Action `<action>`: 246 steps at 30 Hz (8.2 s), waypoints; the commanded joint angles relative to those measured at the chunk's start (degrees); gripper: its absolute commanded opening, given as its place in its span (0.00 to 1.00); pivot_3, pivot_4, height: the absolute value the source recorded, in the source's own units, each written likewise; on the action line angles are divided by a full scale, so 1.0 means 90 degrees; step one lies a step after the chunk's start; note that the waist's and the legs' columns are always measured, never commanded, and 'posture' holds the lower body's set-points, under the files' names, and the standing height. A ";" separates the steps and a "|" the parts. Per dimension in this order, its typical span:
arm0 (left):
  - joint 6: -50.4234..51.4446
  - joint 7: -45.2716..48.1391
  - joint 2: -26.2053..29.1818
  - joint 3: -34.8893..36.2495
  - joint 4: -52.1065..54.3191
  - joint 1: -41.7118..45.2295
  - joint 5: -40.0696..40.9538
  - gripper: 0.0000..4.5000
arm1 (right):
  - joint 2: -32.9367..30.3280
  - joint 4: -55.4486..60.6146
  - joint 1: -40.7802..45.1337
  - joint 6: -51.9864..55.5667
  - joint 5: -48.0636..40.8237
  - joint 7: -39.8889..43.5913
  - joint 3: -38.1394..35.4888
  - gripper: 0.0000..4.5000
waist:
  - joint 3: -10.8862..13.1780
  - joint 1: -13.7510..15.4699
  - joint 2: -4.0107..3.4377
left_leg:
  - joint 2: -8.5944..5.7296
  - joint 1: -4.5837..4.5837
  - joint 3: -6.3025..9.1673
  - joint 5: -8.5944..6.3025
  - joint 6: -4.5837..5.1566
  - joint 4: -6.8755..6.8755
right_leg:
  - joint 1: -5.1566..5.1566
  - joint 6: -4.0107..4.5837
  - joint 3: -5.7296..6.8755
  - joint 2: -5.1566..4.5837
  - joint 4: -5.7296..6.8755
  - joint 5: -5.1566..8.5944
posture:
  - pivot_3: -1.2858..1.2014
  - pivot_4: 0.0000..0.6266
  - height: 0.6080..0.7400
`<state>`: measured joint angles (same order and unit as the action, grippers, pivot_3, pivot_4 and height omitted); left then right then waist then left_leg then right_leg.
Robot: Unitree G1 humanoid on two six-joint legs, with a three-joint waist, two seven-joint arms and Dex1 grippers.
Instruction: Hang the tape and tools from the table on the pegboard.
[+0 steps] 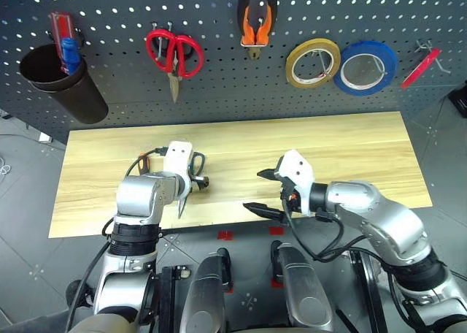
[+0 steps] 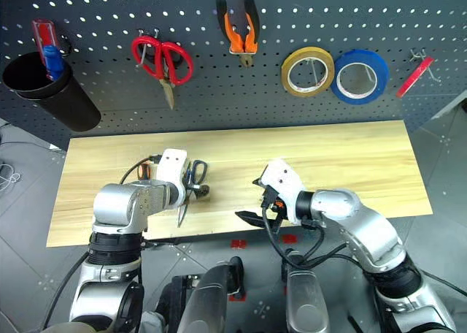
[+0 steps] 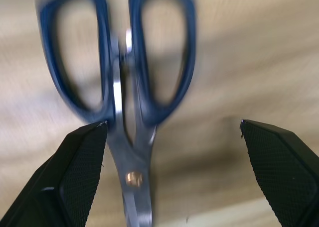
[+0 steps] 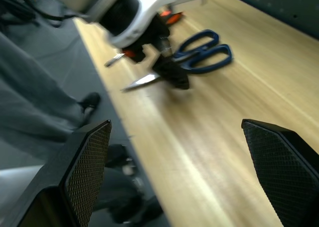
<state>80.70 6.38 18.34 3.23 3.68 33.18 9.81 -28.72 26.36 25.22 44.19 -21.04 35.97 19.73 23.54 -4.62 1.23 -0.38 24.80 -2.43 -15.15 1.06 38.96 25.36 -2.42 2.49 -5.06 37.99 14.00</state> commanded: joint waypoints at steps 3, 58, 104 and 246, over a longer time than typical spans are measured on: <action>0.0205 -0.0120 0.0128 0.0213 0.0381 -0.0161 -0.0139 1.00 | 0.0116 -0.0106 -0.0090 -0.0506 0.0424 -0.0024 0.0133 1.00 | 0.0000 0.0037 0.0000 | -0.0001 0.0001 -0.0001 0.0001 -0.0001 0.0002 | -0.0001 0.0000 0.0000 -0.0003 -0.0001 0.0000 | 0.46 0.67 1.00; -0.9284 0.0873 -0.0080 -0.0283 0.1341 -0.2088 -0.1061 0.09 | 0.1599 -0.0647 0.1180 -0.1842 -0.0310 -0.0179 -0.1797 1.00 | -0.0023 0.0220 0.0006 | -0.0003 0.0001 0.0025 0.0012 -0.0021 0.0003 | -0.0016 0.0009 0.0019 -0.0011 -0.0003 -0.0006 | 0.49 0.55 1.00; -0.7786 0.0738 -0.0755 0.0293 -0.1204 0.0007 -0.0146 0.49 | 0.1588 -0.0771 0.1536 -0.2186 -0.0152 -0.0240 -0.1688 1.00 | -0.0094 0.0298 0.0067 | -0.0004 0.0003 0.0034 0.0017 -0.0025 0.0024 | -0.0019 0.0009 0.0056 -0.0006 0.0016 -0.0006 | 0.48 0.53 1.00; -0.6290 0.1775 0.1478 0.1491 0.0865 0.1123 0.1842 1.00 | 0.1526 -0.0673 0.1889 -0.1813 -0.0516 0.0104 -0.1842 1.00 | -0.0095 0.0481 0.0075 | 0.0002 0.0018 0.0072 0.0024 -0.0040 0.0102 | -0.0021 0.0011 0.0146 -0.0019 0.0092 -0.0005 | 0.51 0.51 1.00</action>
<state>20.36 18.03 30.64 16.81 8.46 45.46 22.31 -14.07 18.03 43.82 27.02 -24.13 37.22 5.13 22.68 -0.30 1.90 -0.36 24.92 -1.82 -14.94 0.70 39.82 25.17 -2.32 3.80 -5.23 38.81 13.95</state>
